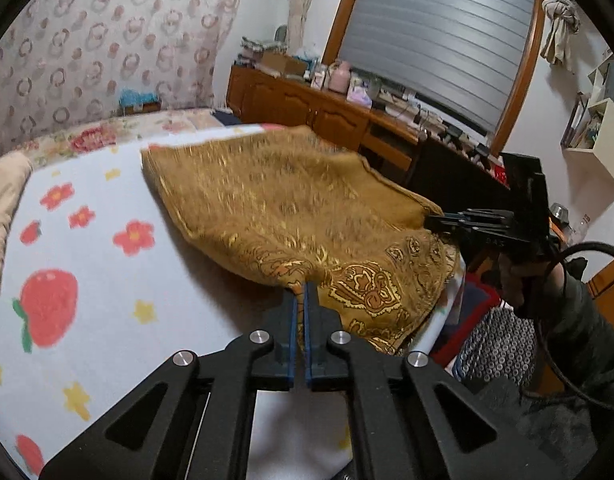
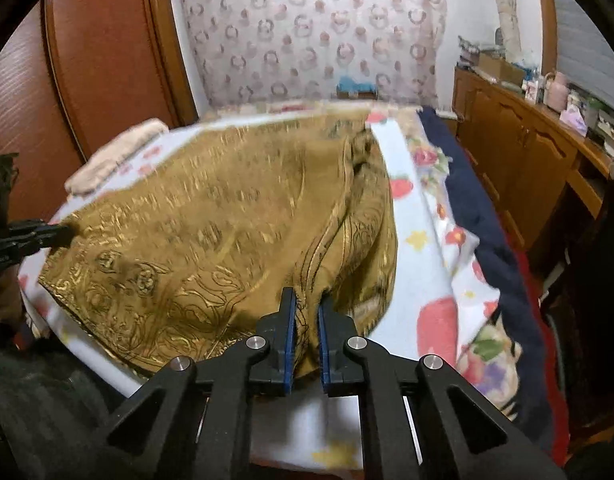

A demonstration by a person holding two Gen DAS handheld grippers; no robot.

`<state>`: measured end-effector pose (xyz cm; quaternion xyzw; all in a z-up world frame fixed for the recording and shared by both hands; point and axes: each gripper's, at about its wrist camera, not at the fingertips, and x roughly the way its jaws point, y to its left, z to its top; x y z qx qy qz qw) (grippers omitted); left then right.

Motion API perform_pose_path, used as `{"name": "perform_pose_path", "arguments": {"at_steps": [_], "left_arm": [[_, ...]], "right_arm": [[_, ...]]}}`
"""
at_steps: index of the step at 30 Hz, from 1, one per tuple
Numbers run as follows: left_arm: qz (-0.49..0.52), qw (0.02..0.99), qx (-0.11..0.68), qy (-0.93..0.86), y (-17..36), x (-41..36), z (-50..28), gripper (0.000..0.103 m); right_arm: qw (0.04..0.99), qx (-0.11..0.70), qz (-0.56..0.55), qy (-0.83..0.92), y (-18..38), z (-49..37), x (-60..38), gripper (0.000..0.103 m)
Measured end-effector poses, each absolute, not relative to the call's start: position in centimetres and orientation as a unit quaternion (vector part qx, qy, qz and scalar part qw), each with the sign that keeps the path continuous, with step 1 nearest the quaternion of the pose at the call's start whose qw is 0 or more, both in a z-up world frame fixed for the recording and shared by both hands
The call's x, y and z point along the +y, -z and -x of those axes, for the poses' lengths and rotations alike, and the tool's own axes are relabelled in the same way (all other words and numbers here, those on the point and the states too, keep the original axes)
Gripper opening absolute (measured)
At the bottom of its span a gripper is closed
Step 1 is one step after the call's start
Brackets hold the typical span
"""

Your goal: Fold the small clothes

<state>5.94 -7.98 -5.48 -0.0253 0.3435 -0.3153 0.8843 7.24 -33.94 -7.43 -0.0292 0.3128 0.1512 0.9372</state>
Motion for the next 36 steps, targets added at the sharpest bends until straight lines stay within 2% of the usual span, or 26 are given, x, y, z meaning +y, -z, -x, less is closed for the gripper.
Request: {"name": "perform_pose_path", "arguments": {"at_steps": [4, 10, 12, 14, 18, 24, 26, 27, 29, 32, 36], "left_arm": [[0.019, 0.888, 0.331, 0.318, 4.4, -8.5, -6.1, 0.003], [0.015, 0.885, 0.343, 0.315, 5.5, -8.7, -5.8, 0.003], [0.014, 0.884, 0.348, 0.311, 5.8, -8.6, -5.8, 0.003], [0.012, 0.883, 0.352, 0.310, 6.1, -8.6, -5.8, 0.003], [0.009, 0.881, 0.358, 0.309, 6.5, -8.7, -5.7, 0.003], [0.007, 0.879, 0.362, 0.310, 6.5, -8.9, -5.6, 0.003], [0.007, 0.879, 0.362, 0.310, 6.5, -9.0, -5.6, 0.003], [0.008, 0.879, 0.362, 0.310, 6.5, -9.0, -5.6, 0.003], [0.008, 0.879, 0.361, 0.312, 6.4, -9.0, -5.6, 0.003], [0.009, 0.880, 0.355, 0.315, 5.6, -9.5, -5.7, 0.003], [0.006, 0.892, 0.329, 0.311, 3.6, -9.6, -6.1, 0.003]], "right_arm": [[0.941, 0.304, 0.039, -0.143, 6.7, -7.1, -34.0, 0.009], [0.936, 0.328, 0.042, -0.122, 9.2, -6.9, -33.9, 0.010], [0.937, 0.331, 0.052, -0.099, 9.6, -7.3, -33.5, 0.030], [0.938, 0.332, 0.057, -0.080, 9.8, -7.8, -33.4, 0.043], [0.935, 0.344, 0.045, -0.071, 10.5, -8.8, -33.5, 0.058], [0.931, 0.353, 0.032, -0.083, 10.1, -9.3, -33.8, 0.060], [0.930, 0.355, 0.037, -0.093, 10.0, -9.4, -33.6, 0.059], [0.928, 0.355, 0.042, -0.104, 10.1, -9.5, -33.5, 0.047], [0.924, 0.358, 0.044, -0.126, 10.0, -9.7, -33.3, 0.031], [0.926, 0.352, 0.019, -0.132, 9.5, -9.7, -34.2, 0.013], [0.940, 0.309, -0.021, -0.145, 7.4, -8.6, -35.1, 0.010]]}}
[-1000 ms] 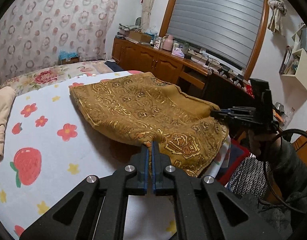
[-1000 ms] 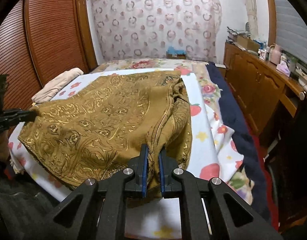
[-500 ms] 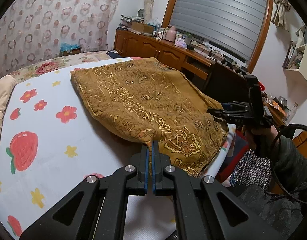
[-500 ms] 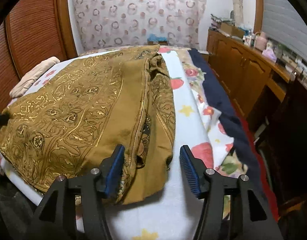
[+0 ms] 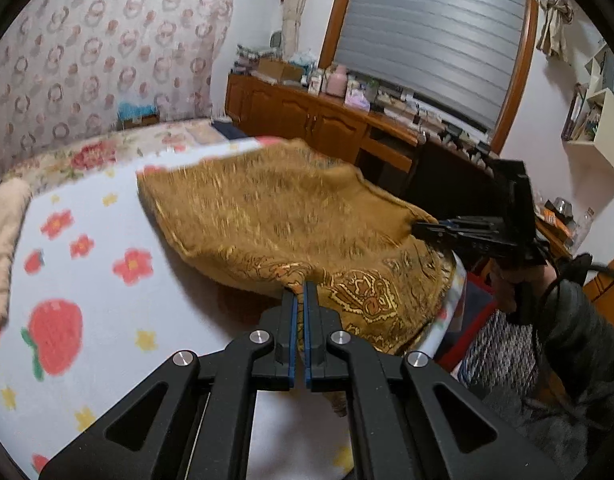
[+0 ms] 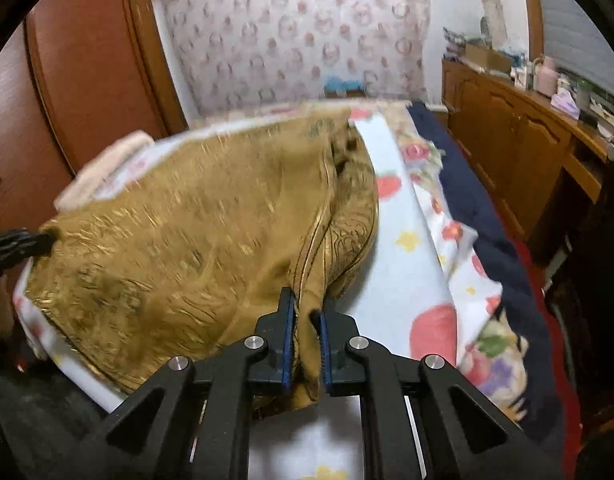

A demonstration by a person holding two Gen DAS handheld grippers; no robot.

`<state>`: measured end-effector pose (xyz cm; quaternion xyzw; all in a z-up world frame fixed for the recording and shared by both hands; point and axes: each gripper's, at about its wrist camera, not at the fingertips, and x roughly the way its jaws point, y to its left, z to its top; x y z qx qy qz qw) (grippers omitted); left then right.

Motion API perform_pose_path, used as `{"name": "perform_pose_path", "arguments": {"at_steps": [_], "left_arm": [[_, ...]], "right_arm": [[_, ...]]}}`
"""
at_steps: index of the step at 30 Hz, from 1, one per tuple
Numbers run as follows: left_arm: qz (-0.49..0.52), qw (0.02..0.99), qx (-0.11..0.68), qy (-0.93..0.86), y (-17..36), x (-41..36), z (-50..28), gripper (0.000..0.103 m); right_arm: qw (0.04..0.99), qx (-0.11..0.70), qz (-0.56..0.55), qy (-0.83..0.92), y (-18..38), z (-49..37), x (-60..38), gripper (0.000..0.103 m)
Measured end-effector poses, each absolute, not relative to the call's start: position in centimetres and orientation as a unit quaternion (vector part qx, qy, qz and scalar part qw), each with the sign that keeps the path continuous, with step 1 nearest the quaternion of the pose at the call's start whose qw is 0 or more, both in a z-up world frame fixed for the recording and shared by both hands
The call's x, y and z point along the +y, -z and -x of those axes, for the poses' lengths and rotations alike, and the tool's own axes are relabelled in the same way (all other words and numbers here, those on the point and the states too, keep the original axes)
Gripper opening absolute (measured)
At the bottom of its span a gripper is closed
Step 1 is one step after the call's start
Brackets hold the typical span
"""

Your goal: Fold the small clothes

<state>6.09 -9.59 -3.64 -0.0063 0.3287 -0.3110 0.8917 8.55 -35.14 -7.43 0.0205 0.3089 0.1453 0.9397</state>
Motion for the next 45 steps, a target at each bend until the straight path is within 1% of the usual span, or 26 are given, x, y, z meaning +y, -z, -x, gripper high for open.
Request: {"name": "perform_pose_path", "arguments": {"at_steps": [6, 11, 22, 26, 27, 28, 29, 30, 32, 35, 37, 38, 39, 40, 42, 43, 44, 45], "left_arm": [[0.013, 0.909, 0.298, 0.292, 0.6, -9.2, -9.4, 0.003], [0.021, 0.915, 0.305, 0.264, 0.3, -8.3, -14.8, 0.003], [0.030, 0.913, 0.340, 0.222, 2.8, -6.8, -22.4, 0.003], [0.031, 0.907, 0.361, 0.213, 3.8, -7.0, -24.5, 0.003], [0.030, 0.905, 0.367, 0.212, 4.2, -7.1, -25.1, 0.003], [0.029, 0.904, 0.371, 0.212, 4.4, -7.2, -25.5, 0.003], [0.029, 0.902, 0.376, 0.211, 4.7, -7.3, -25.9, 0.003], [0.030, 0.899, 0.382, 0.213, 5.2, -7.3, -26.3, 0.003], [0.031, 0.895, 0.391, 0.214, 5.7, -7.4, -26.9, 0.003], [0.030, 0.891, 0.401, 0.212, 6.2, -7.6, -27.4, 0.003], [0.018, 0.892, 0.394, 0.219, 5.9, -7.9, -27.1, 0.005], [0.012, 0.893, 0.390, 0.223, 5.7, -7.9, -26.9, 0.013], [0.009, 0.894, 0.387, 0.226, 5.4, -7.9, -26.6, 0.030], [0.006, 0.898, 0.379, 0.224, 5.0, -7.8, -26.3, 0.041], [-0.002, 0.908, 0.358, 0.216, 4.2, -7.4, -25.5, 0.071], [-0.001, 0.911, 0.350, 0.216, 3.8, -7.1, -25.1, 0.076], [0.003, 0.913, 0.344, 0.218, 3.4, -6.7, -24.7, 0.079], [0.004, 0.915, 0.339, 0.219, 3.1, -6.5, -24.3, 0.079]], "right_arm": [[0.944, 0.266, -0.088, -0.175, 3.4, -10.0, -36.6, 0.010], [0.951, 0.245, -0.086, -0.166, 0.8, -14.3, -36.5, 0.010], [0.949, 0.267, -0.044, -0.164, 1.1, -22.0, -32.9, 0.010], [0.946, 0.286, -0.025, -0.154, 0.7, -24.1, -32.7, 0.019], [0.945, 0.290, -0.024, -0.152, 0.3, -24.9, -32.6, 0.027], [0.944, 0.293, -0.026, -0.152, 0.1, -25.2, -32.6, 0.032], [0.944, 0.295, -0.028, -0.149, 0.0, -25.6, -32.7, 0.045], [0.944, 0.294, -0.027, -0.145, -0.4, -25.7, -32.6, 0.053], [0.946, 0.290, -0.026, -0.140, -1.0, -26.1, -32.7, 0.057], [0.951, 0.277, -0.021, -0.131, -1.8, -25.4, -32.7, 0.058], [0.953, 0.271, -0.016, -0.137, -1.9, -24.7, -32.8, 0.058], [0.954, 0.268, -0.013, -0.137, -2.0, -24.0, -32.6, 0.058], [0.954, 0.265, -0.009, -0.137, -1.8, -23.6, -32.6, 0.058], [0.956, 0.262, -0.004, -0.135, -1.8, -22.9, -32.4, 0.058], [0.957, 0.256, 0.003, -0.136, -1.6, -21.3, -32.2, 0.058], [0.958, 0.253, 0.005, -0.135, -1.5, -20.4, -32.2, 0.058], [0.958, 0.251, 0.007, -0.135, -1.3, -19.4, -32.1, 0.058], [0.958, 0.251, 0.011, -0.137, -0.9, -18.7, -32.1, 0.058]]}}
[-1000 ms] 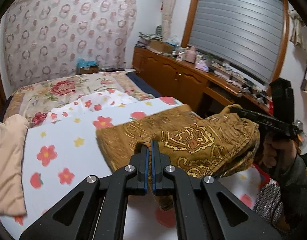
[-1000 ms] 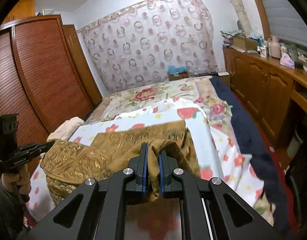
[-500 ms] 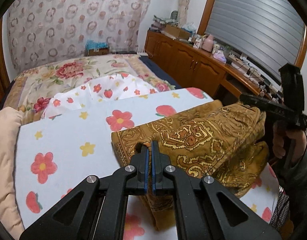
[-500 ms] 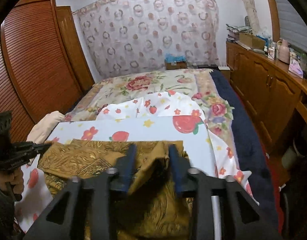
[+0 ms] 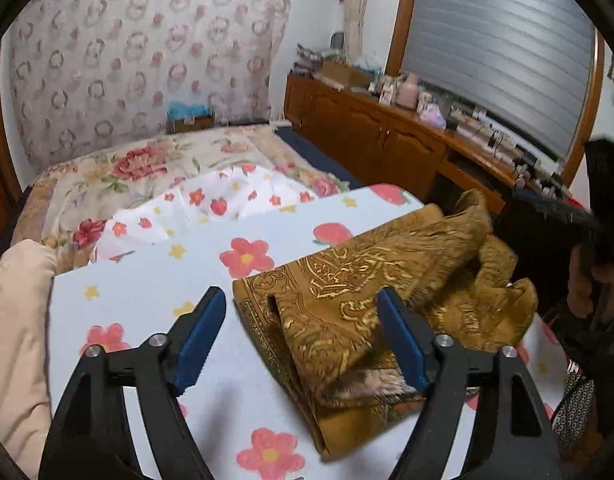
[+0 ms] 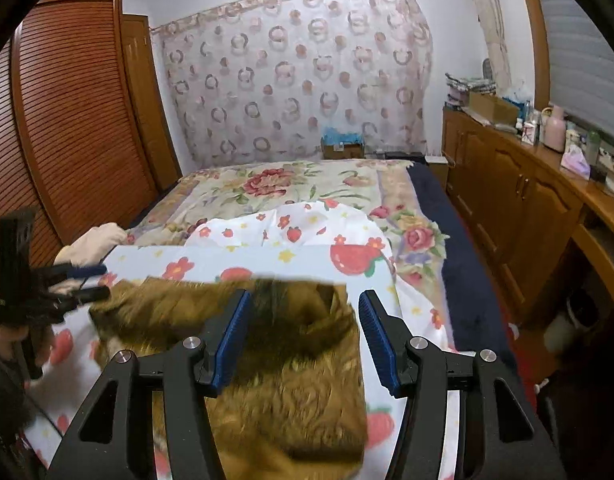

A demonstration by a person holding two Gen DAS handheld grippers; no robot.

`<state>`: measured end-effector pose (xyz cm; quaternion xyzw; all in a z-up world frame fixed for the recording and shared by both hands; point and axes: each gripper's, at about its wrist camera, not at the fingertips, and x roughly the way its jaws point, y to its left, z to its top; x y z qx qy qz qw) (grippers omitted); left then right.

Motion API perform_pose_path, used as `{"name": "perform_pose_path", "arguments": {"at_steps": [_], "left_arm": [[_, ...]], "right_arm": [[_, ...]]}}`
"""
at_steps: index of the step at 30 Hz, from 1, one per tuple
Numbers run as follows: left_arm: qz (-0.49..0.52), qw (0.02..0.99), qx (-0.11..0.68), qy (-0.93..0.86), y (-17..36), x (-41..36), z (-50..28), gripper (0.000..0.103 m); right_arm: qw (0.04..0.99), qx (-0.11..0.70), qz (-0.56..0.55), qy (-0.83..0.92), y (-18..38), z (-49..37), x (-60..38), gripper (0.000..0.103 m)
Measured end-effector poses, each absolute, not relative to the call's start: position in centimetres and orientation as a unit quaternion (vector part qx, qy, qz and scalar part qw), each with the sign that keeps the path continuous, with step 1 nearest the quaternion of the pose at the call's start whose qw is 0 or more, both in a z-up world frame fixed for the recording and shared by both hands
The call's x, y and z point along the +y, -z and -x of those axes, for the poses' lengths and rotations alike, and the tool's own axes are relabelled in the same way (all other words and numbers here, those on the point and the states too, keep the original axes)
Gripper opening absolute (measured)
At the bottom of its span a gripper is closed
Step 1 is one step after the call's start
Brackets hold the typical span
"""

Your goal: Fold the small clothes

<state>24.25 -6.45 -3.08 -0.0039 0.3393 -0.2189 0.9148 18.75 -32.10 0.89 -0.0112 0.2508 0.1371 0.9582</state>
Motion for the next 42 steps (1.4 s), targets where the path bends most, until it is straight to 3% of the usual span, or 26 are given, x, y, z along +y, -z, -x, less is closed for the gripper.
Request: {"name": "perform_pose_path", "arguments": {"at_steps": [11, 32, 34, 36, 39, 42], "left_arm": [[0.007, 0.921, 0.325, 0.214, 3.1, -4.0, -19.8, 0.080], [0.003, 0.907, 0.349, 0.237, 5.3, -5.2, -17.5, 0.080], [0.002, 0.907, 0.349, 0.236, 5.3, -5.2, -17.6, 0.080], [0.002, 0.908, 0.348, 0.234, 5.3, -5.2, -17.8, 0.080], [0.003, 0.908, 0.350, 0.231, 5.5, -5.3, -18.1, 0.080], [-0.001, 0.908, 0.349, 0.232, 5.5, -5.3, -18.3, 0.080]], "right_arm": [[0.931, 0.318, 0.064, -0.165, 4.3, -12.8, -28.6, 0.058], [0.874, 0.405, 0.146, -0.225, 8.2, -13.6, -24.3, 0.057], [0.873, 0.400, 0.150, -0.236, 8.2, -13.7, -24.2, 0.048], [0.874, 0.396, 0.157, -0.233, 8.3, -13.6, -24.5, 0.014], [0.869, 0.405, 0.141, -0.247, 8.1, -14.0, -25.6, 0.005], [0.881, 0.382, 0.135, -0.243, 6.6, -14.2, -26.5, 0.004]]}}
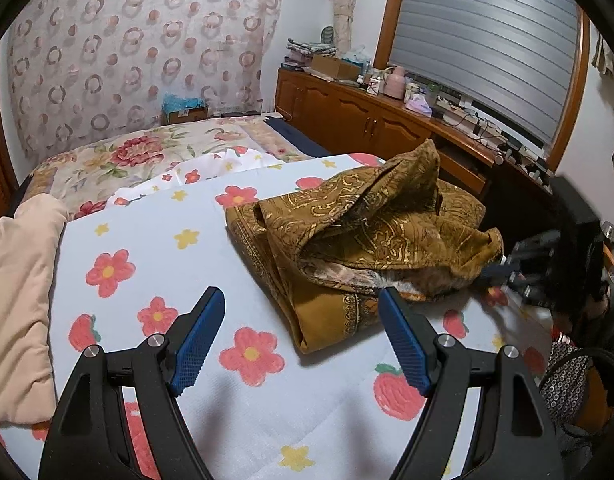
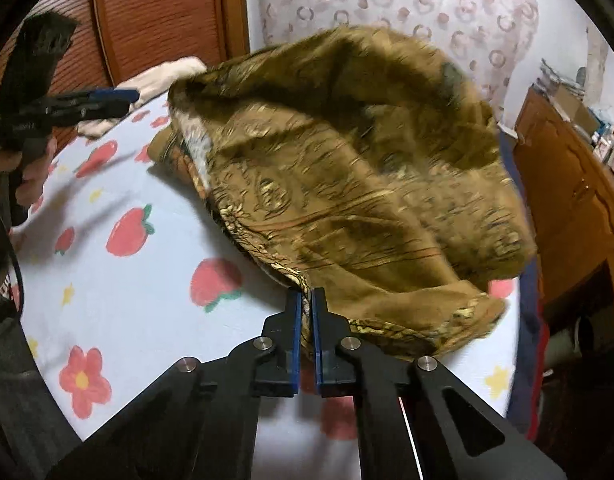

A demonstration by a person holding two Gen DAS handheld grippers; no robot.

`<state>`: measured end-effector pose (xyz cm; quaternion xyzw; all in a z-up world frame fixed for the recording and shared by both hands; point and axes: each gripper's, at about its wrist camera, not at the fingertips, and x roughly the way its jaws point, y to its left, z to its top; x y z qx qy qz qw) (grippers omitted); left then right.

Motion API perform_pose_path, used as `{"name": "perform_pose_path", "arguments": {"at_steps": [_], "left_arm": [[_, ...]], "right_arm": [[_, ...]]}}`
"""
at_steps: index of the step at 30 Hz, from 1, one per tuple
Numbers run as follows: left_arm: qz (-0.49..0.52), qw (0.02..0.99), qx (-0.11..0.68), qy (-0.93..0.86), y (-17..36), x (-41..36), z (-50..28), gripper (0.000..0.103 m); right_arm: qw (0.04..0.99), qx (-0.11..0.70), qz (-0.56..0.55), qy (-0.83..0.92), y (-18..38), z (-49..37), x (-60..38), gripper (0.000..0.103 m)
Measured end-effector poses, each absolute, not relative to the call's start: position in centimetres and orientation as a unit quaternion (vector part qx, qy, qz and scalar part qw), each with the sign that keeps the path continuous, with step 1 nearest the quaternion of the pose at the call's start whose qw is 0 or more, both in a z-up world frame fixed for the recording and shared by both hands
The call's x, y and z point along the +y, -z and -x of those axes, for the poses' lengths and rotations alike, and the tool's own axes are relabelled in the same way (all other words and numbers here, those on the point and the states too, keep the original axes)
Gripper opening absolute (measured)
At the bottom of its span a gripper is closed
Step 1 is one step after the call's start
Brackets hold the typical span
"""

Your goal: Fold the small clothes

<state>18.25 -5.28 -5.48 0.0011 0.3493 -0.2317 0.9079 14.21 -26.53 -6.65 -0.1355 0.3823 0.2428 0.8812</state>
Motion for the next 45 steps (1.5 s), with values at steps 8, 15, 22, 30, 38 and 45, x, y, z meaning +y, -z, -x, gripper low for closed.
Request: {"name": "perform_pose_path", "arguments": {"at_steps": [8, 15, 22, 30, 38, 45], "left_arm": [[-0.004, 0.908, 0.358, 0.215, 6.1, -4.9, -20.4, 0.080], [-0.023, 0.909, 0.363, 0.204, 5.9, -6.2, -24.5, 0.080], [-0.025, 0.898, 0.385, 0.213, 6.7, -7.1, -29.2, 0.080], [-0.004, 0.891, 0.387, 0.237, 7.1, -8.0, -32.7, 0.043], [0.009, 0.892, 0.392, 0.223, 7.6, -7.3, -33.4, 0.009], [0.005, 0.891, 0.405, 0.206, 7.9, -7.1, -33.2, 0.017]], "right_arm": [[0.937, 0.245, 0.119, -0.218, -2.2, -17.5, -28.8, 0.004], [0.937, 0.264, 0.138, -0.182, -0.8, -26.6, -27.0, 0.004], [0.933, 0.312, 0.093, -0.156, 1.9, -31.0, -27.6, 0.004], [0.949, 0.282, 0.058, -0.127, -0.3, -28.5, -29.9, 0.046], [0.939, 0.304, 0.061, -0.151, 3.1, -26.5, -29.5, 0.059], [0.924, 0.355, 0.048, -0.129, 5.6, -30.9, -30.2, 0.059]]}}
